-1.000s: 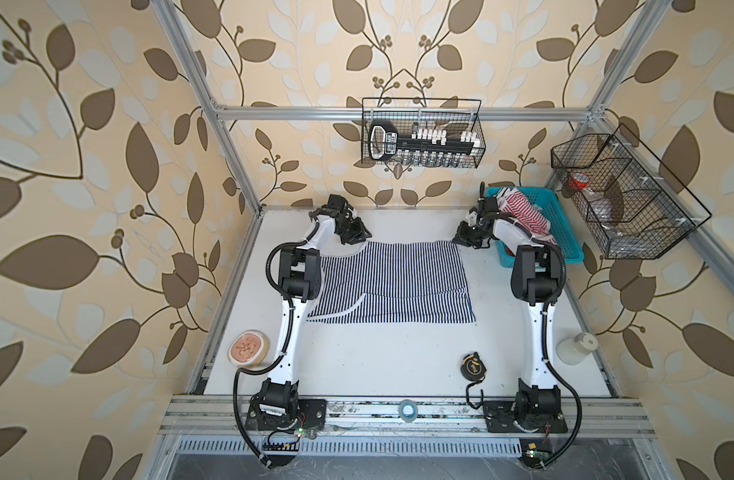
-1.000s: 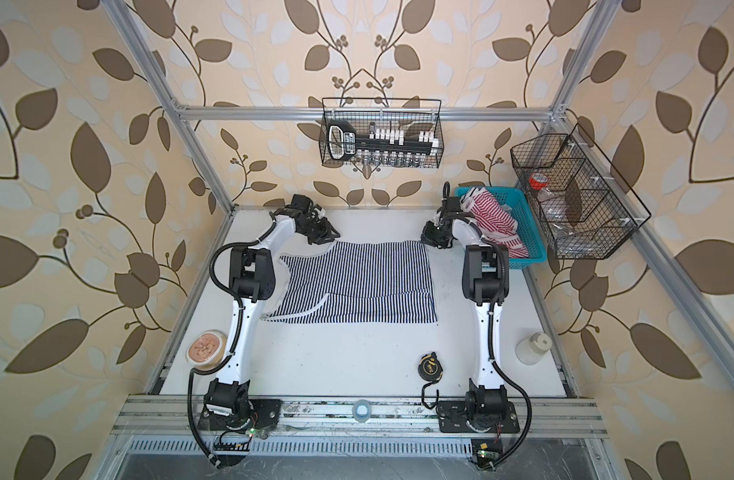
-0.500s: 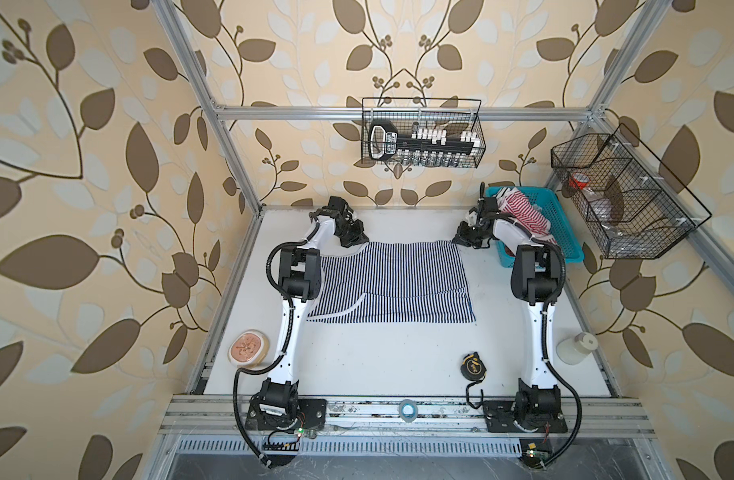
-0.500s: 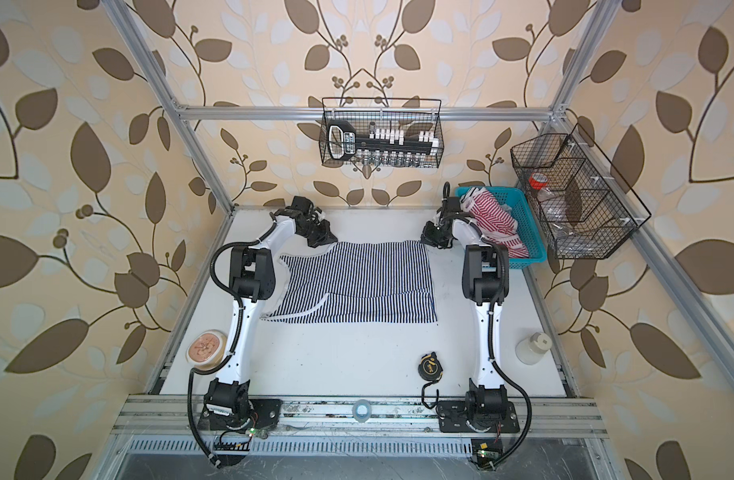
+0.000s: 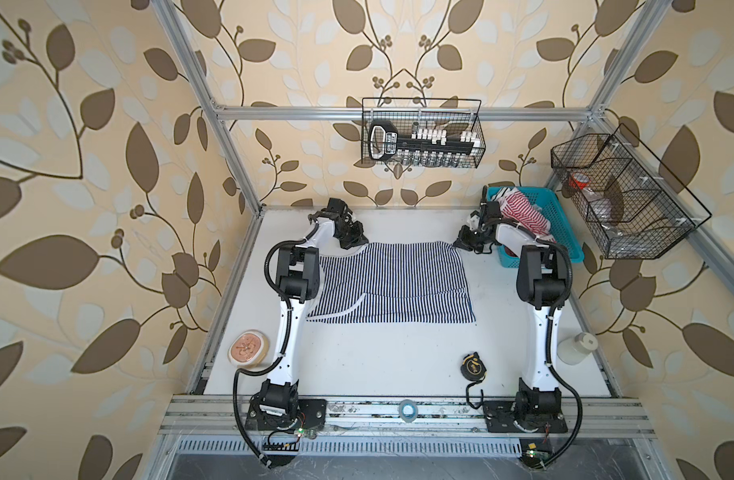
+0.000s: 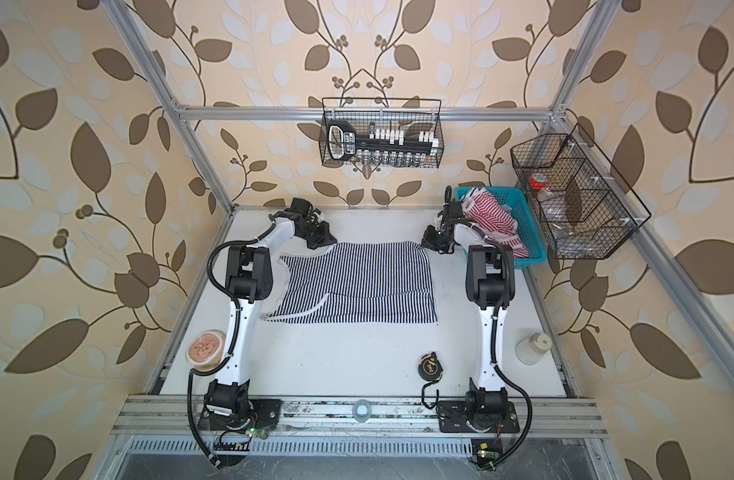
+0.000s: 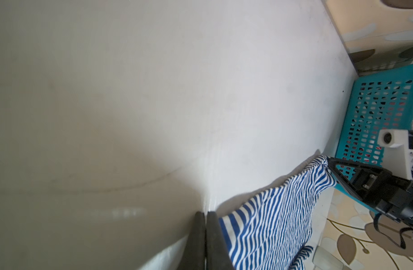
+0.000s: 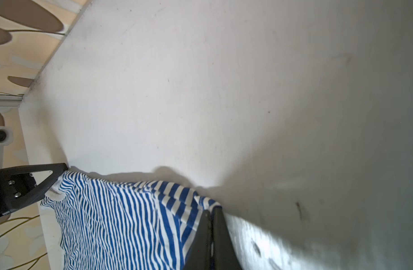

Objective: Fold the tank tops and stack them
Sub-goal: 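Grasp the far shoulder strap corners with both grippers, then lift the far edge with both grippers and fold it toward the robot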

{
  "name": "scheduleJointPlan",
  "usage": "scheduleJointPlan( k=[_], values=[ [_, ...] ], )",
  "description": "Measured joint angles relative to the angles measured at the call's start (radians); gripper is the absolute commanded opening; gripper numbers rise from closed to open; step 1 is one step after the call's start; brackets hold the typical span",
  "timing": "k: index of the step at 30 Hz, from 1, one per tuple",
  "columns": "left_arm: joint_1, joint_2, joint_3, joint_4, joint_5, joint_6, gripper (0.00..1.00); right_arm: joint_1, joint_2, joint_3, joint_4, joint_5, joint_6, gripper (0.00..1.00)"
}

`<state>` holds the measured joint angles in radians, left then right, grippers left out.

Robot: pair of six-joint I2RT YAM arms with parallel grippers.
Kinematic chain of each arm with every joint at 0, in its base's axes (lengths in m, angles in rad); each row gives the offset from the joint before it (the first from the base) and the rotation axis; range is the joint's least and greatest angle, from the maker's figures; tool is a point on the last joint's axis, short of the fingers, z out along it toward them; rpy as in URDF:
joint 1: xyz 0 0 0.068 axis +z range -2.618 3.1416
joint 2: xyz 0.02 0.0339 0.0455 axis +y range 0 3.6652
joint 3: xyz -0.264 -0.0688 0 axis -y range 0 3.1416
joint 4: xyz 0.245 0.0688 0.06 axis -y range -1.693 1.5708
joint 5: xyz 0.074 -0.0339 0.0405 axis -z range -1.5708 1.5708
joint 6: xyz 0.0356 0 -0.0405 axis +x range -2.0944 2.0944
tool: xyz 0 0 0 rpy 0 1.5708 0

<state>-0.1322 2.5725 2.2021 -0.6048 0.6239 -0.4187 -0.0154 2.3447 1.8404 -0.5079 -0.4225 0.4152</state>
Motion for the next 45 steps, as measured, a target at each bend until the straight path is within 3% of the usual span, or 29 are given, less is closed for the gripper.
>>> scheduleJointPlan(
  k=[19, 45],
  values=[
    [0.000, -0.068, -0.053, 0.034, -0.005, -0.008, 0.00, 0.000, -0.095, -0.062, 0.067, -0.005, -0.008, 0.00],
    [0.000, -0.354, -0.431, 0.078, -0.025, -0.004, 0.00, 0.000, -0.325, -0.383, 0.100, -0.025, -0.084, 0.00]
  ],
)
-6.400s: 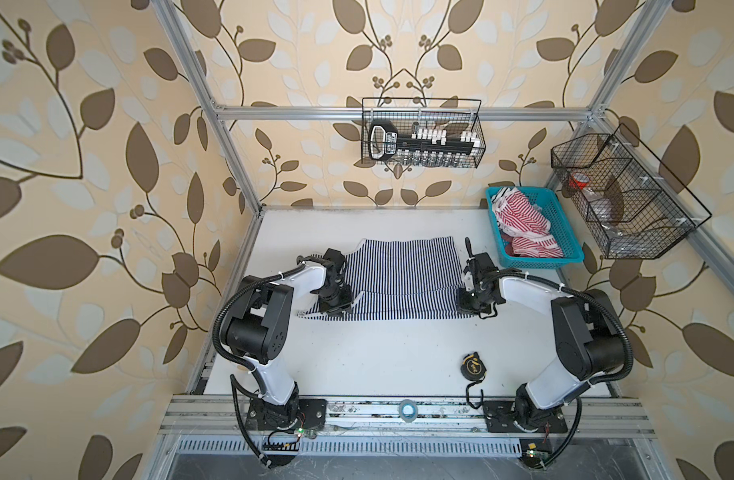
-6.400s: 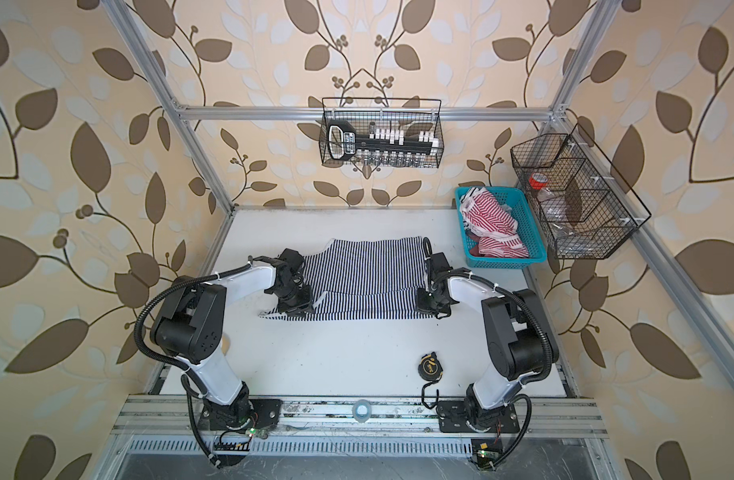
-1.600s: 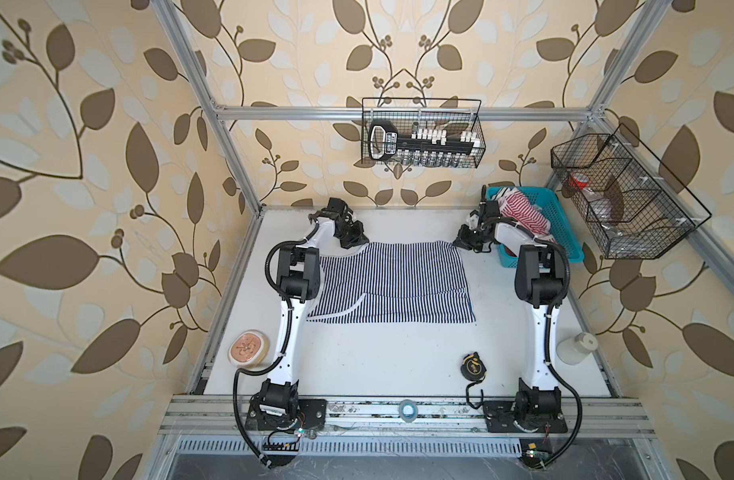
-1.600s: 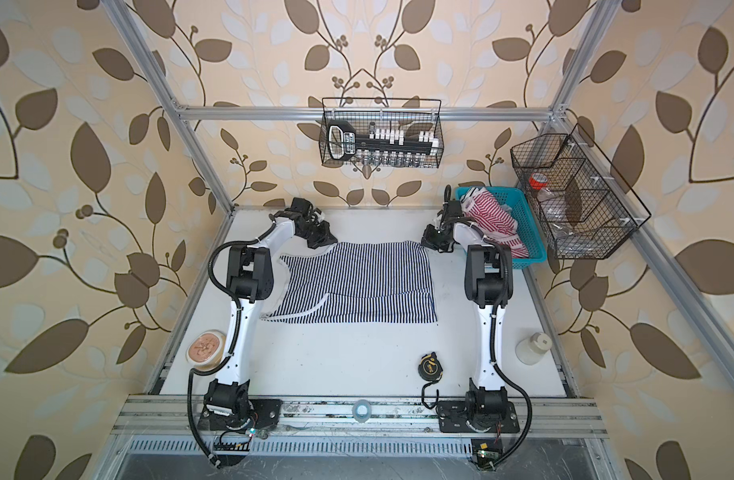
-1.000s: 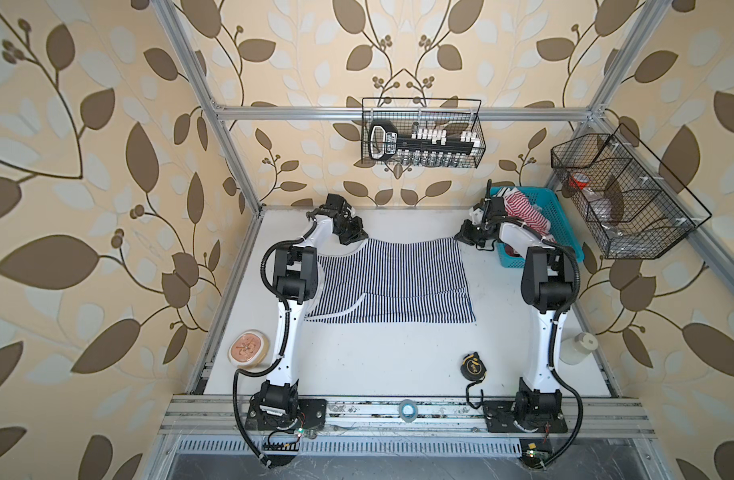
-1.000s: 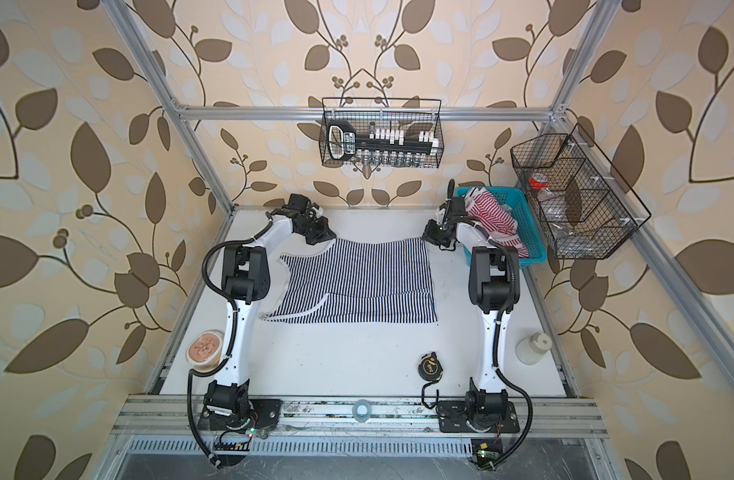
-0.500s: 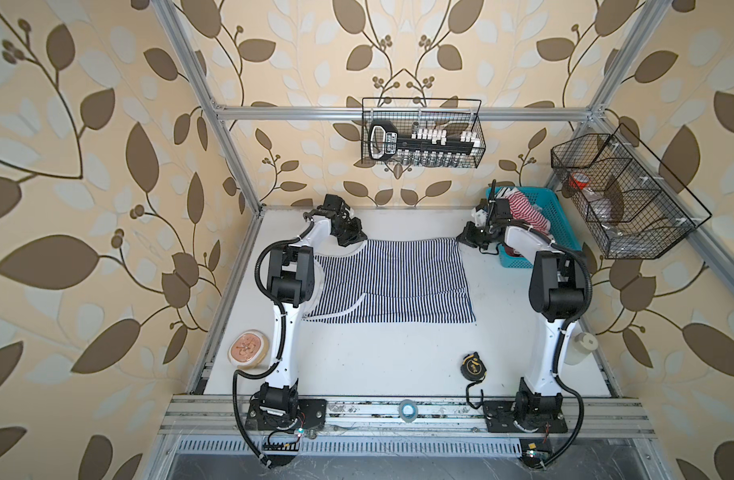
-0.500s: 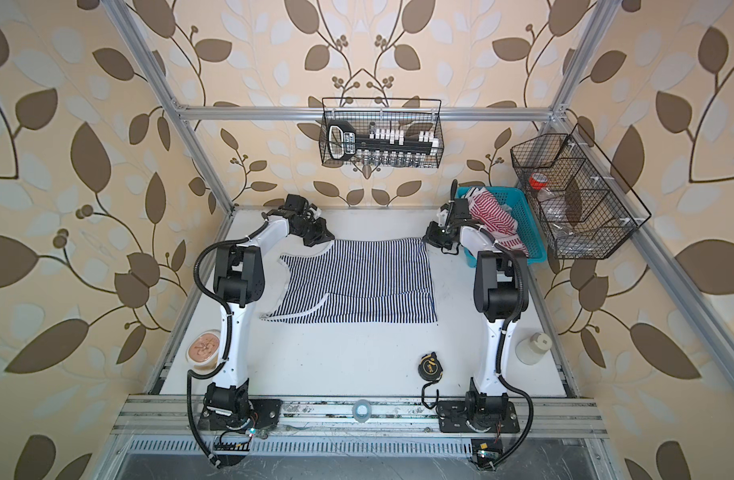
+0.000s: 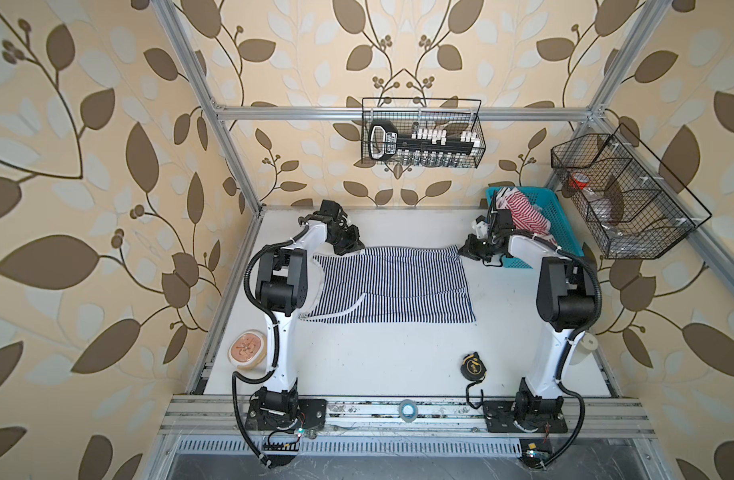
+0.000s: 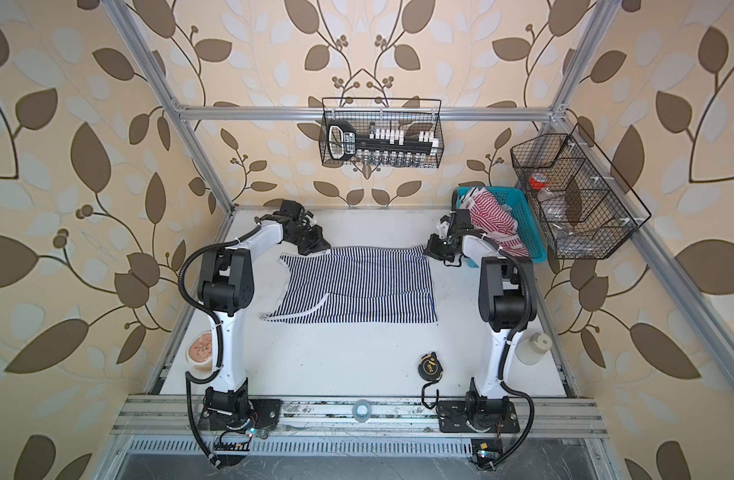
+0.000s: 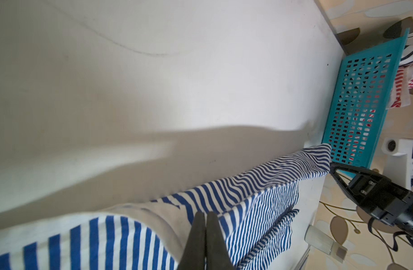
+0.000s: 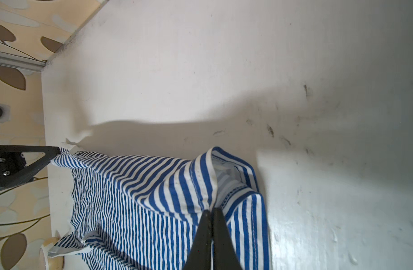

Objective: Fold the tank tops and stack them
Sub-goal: 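Lift the far edge with both grippers and fold it toward the robot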

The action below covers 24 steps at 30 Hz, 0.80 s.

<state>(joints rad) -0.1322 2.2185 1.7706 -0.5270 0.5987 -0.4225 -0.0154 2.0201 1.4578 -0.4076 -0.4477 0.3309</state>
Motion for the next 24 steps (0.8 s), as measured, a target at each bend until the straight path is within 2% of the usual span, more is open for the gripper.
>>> scheduleJointPlan(
  k=[14, 24],
  values=[
    [0.000, -0.035, -0.015, 0.025, -0.002, -0.004, 0.00, 0.000, -0.013, 0.100, -0.047, 0.018, -0.029, 0.00],
    [-0.006, -0.117, -0.126, 0.032, 0.000, -0.006, 0.00, 0.000, -0.069, -0.092, -0.052, 0.017, -0.051, 0.00]
  ],
)
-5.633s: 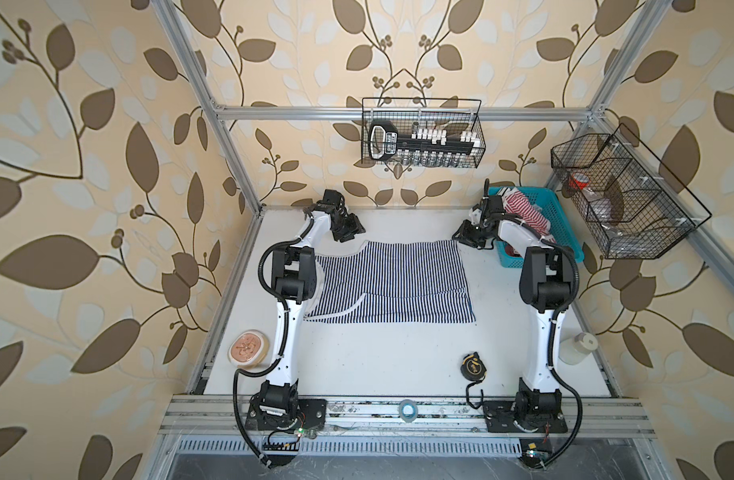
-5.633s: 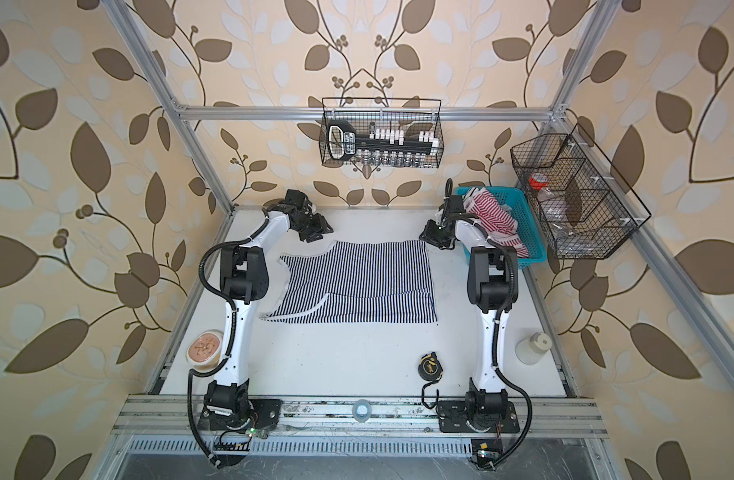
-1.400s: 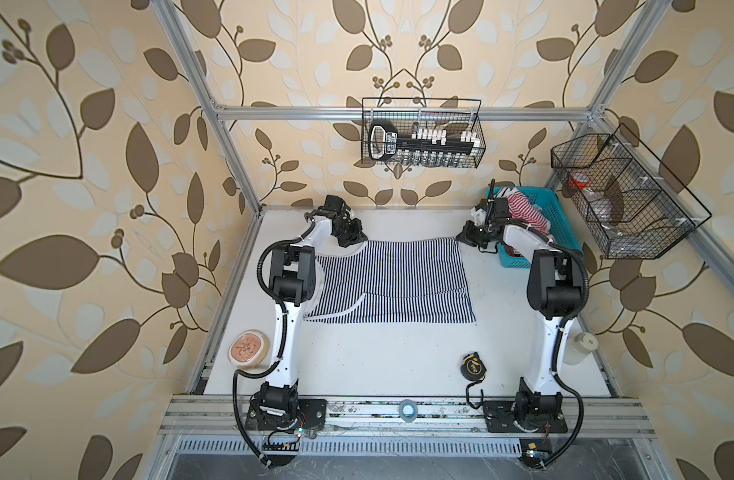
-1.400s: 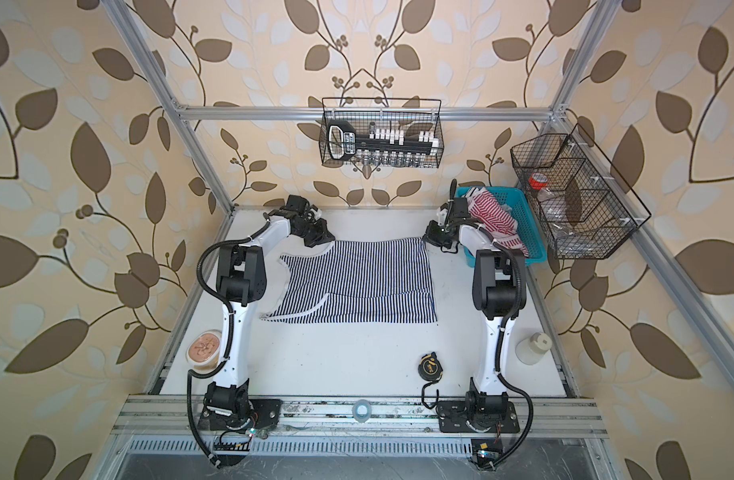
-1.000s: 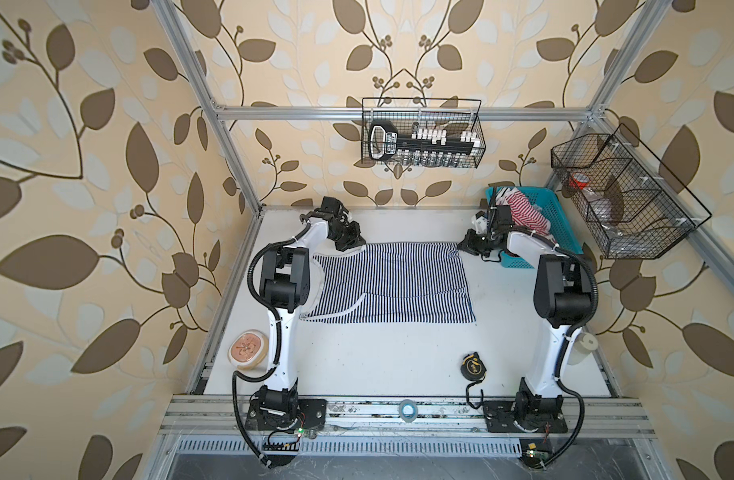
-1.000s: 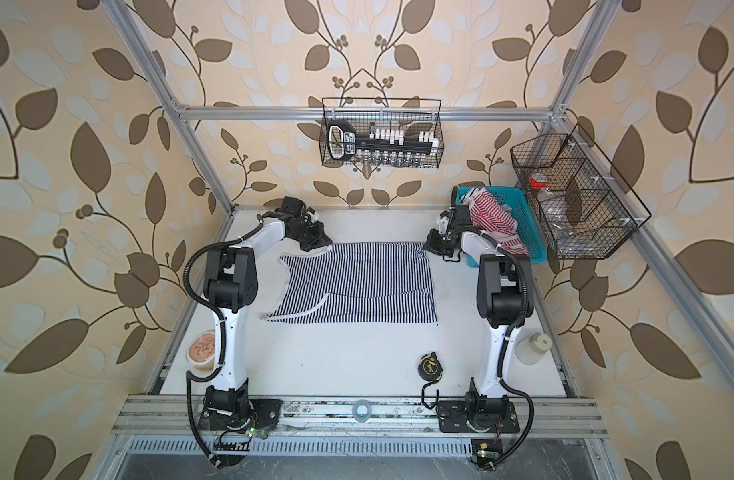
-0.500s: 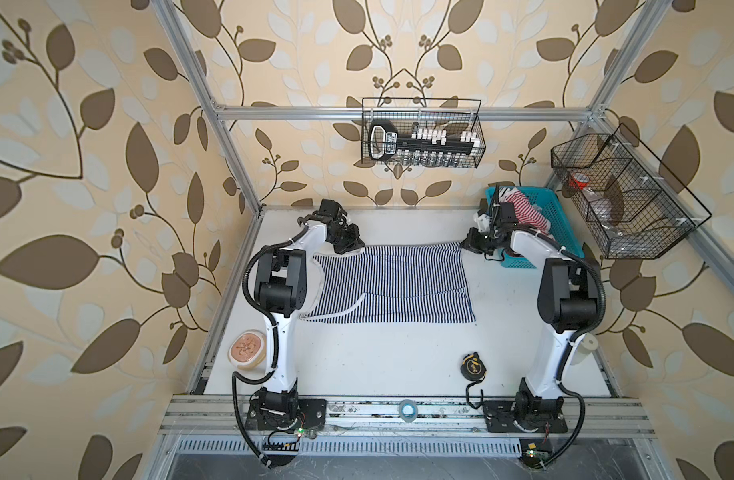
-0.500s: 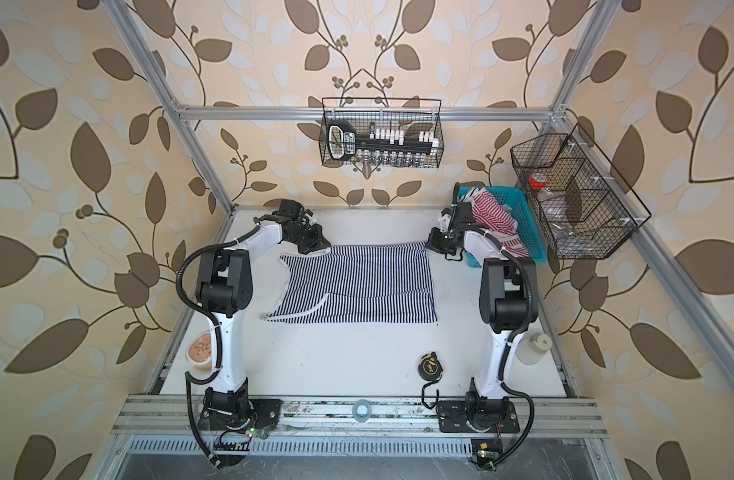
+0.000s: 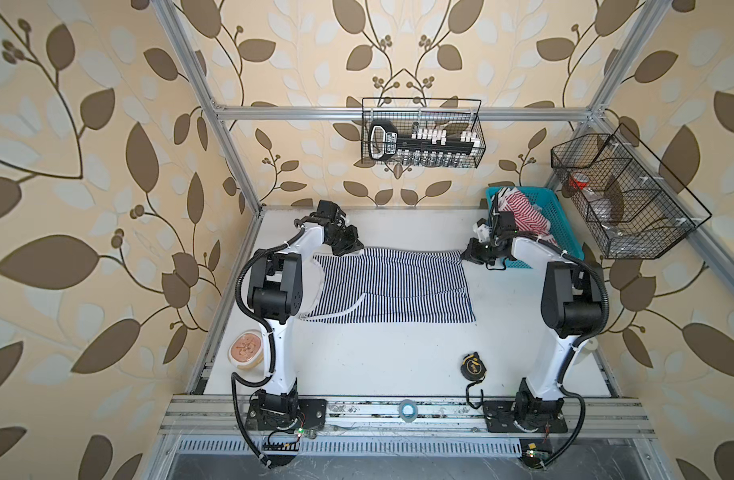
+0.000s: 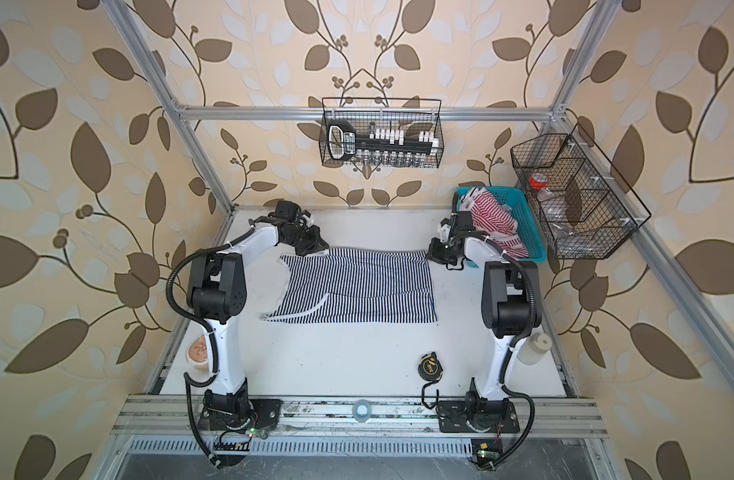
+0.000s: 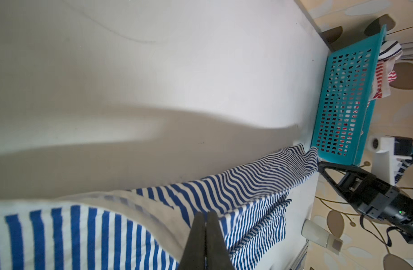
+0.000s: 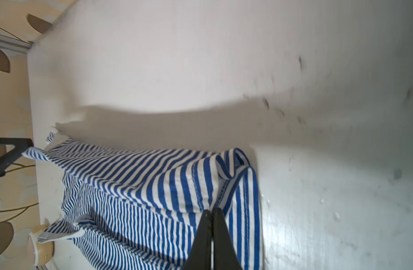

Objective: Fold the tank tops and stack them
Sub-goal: 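Lift the far edge with both grippers and fold it toward the robot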

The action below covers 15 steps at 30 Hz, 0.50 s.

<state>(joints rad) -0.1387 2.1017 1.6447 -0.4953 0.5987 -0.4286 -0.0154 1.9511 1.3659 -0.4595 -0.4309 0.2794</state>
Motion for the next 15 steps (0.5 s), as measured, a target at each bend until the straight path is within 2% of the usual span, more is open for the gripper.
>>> scheduleJointPlan(
  k=[5, 15],
  values=[
    [-0.006, -0.024, -0.064, 0.003, -0.001, -0.002, 0.00, 0.000, -0.035, -0.100, 0.001, 0.001, 0.001, 0.00],
    [-0.015, -0.100, -0.189, 0.017, -0.005, -0.017, 0.00, 0.001, -0.109, -0.200, 0.016, 0.005, 0.001, 0.00]
  ],
)
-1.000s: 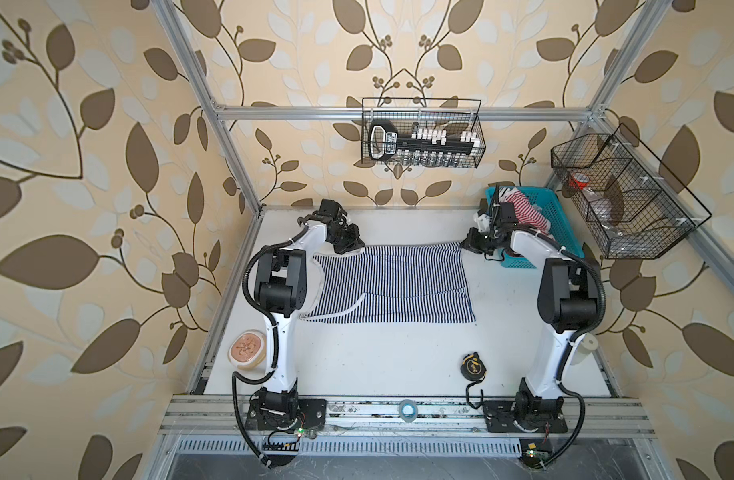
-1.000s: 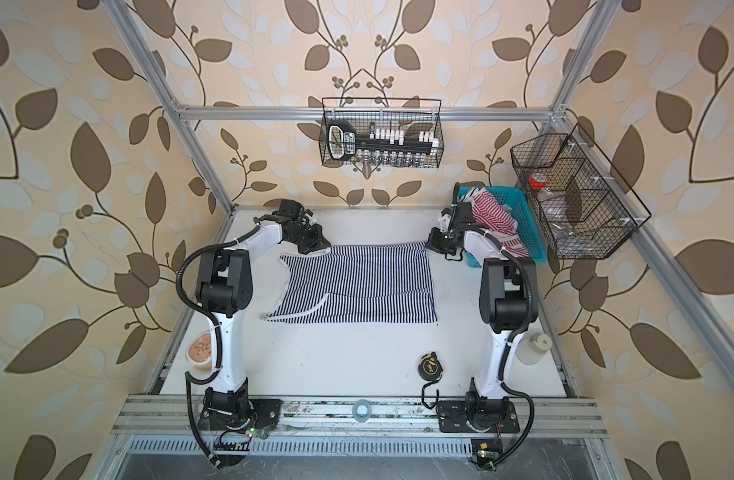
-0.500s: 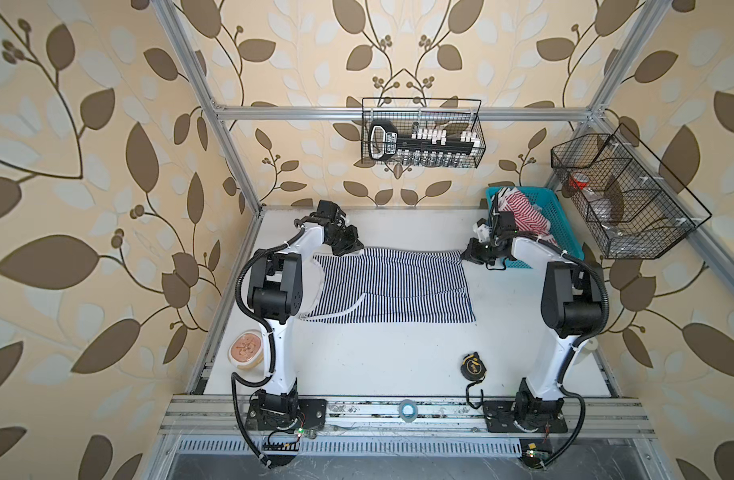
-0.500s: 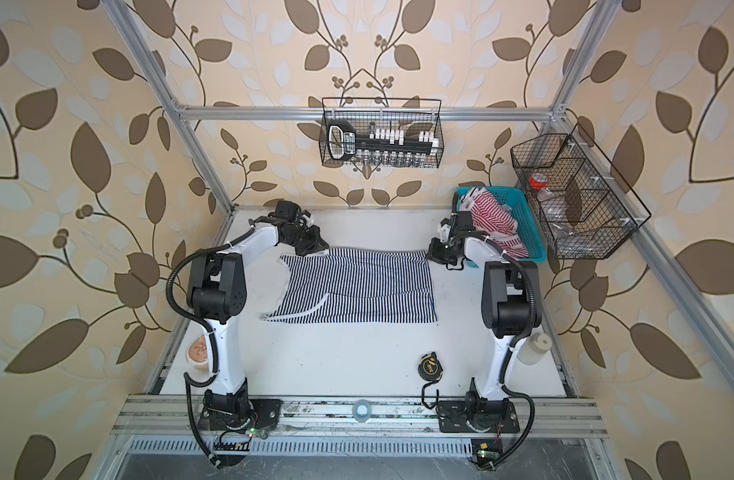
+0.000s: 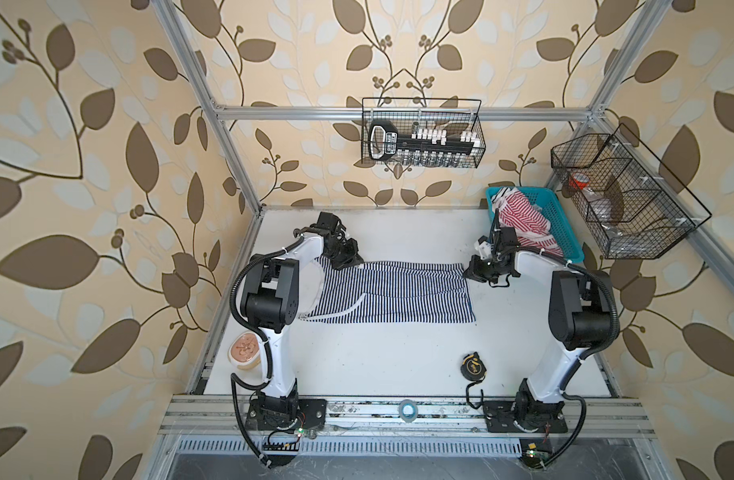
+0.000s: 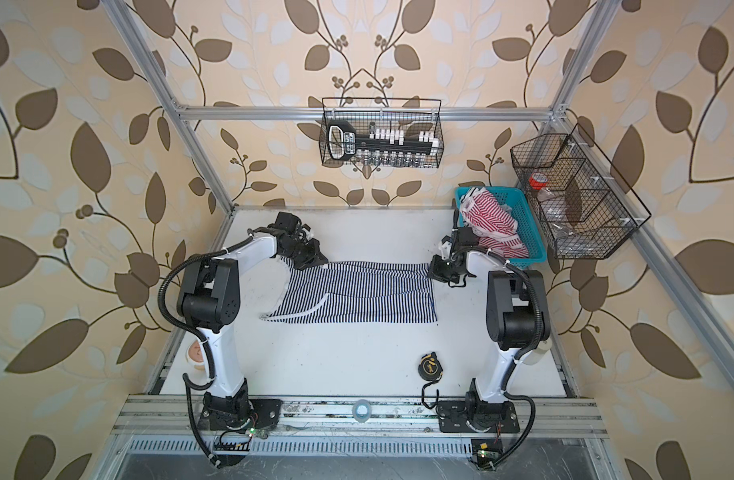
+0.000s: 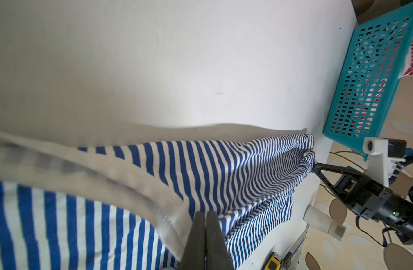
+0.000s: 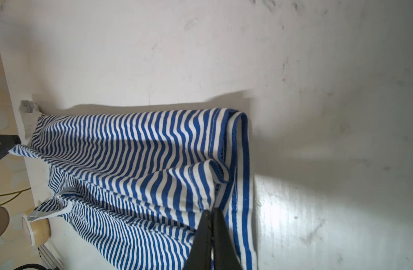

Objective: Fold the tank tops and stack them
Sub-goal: 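Lift the far edge with both grippers and fold it toward the robot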

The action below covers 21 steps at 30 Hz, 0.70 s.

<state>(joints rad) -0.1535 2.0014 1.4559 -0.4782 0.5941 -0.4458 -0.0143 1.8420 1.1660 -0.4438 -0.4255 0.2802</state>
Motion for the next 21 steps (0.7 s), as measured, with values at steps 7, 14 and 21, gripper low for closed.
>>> scheduleJointPlan(
  k=[7, 14, 21],
  values=[
    [-0.005, -0.002, -0.024, 0.004, -0.006, 0.000, 0.00, 0.017, -0.002, -0.027, 0.000, 0.008, 0.000, 0.00],
    [-0.005, -0.002, -0.053, 0.004, -0.026, 0.000, 0.00, 0.025, -0.002, -0.029, -0.001, 0.029, 0.002, 0.00],
    [-0.011, -0.002, -0.077, -0.001, -0.027, 0.001, 0.00, 0.025, -0.002, -0.044, -0.004, 0.045, 0.002, 0.00]
  ],
)
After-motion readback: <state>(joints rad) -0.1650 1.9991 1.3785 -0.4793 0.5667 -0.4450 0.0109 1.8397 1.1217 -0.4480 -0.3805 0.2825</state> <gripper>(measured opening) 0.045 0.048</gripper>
